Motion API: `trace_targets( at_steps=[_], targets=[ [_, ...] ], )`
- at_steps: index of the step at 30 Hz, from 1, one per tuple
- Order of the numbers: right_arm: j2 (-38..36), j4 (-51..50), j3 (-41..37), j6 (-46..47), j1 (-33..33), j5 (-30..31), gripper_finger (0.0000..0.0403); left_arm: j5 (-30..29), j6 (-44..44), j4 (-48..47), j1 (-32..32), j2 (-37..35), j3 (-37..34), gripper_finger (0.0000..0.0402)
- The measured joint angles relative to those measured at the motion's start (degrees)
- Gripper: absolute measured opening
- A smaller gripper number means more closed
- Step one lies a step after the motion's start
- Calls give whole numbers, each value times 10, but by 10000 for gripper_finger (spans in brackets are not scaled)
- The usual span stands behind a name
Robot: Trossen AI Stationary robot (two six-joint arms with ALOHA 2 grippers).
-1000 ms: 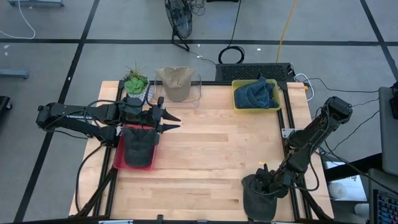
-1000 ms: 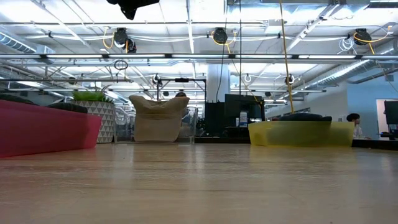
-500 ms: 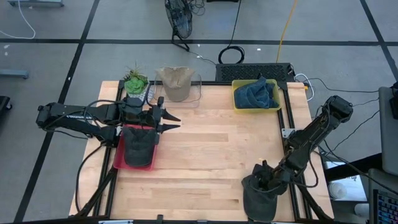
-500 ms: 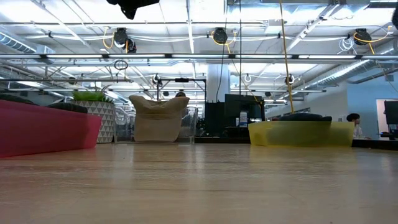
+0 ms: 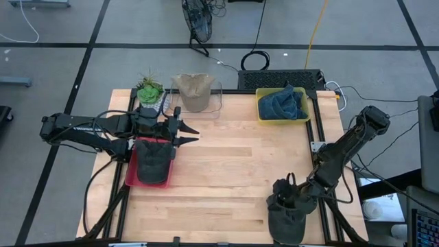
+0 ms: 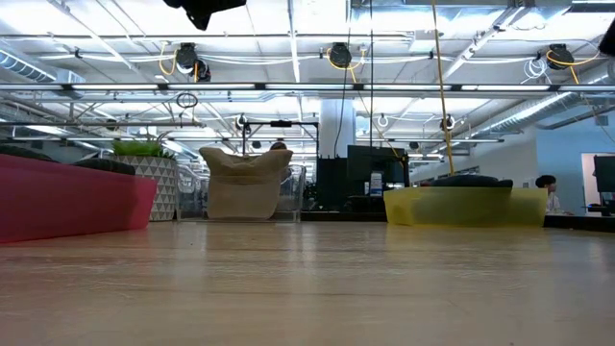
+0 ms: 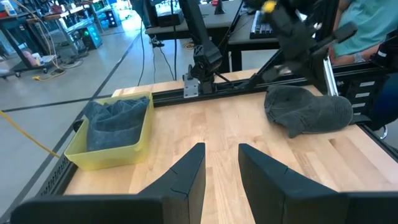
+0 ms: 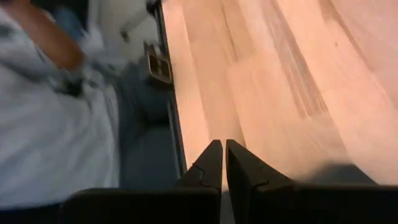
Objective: Pick & Place hat
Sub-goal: Put the black cap into the red bin
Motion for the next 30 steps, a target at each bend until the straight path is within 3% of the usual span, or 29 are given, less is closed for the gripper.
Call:
trace_targets(
  at_steps=[5, 8, 17, 23, 30],
  targets=[
    [46, -274, 134, 25, -1, -47, 0, 0, 1, -13, 0, 0, 0, 108],
    [87, -358, 184, 44, -1, -83, 0, 0, 1, -21, 0, 0, 0, 108],
    [156, -342, 193, 124, 7, -218, 0, -1, 0, -25, 0, 0, 0, 108],
    [150, -341, 181, 197, 21, -221, 5, -5, 10, -24, 0, 0, 0, 108],
    [150, -317, 181, 218, 23, -219, 47, -5, 11, -25, 0, 0, 0, 108]
  ],
)
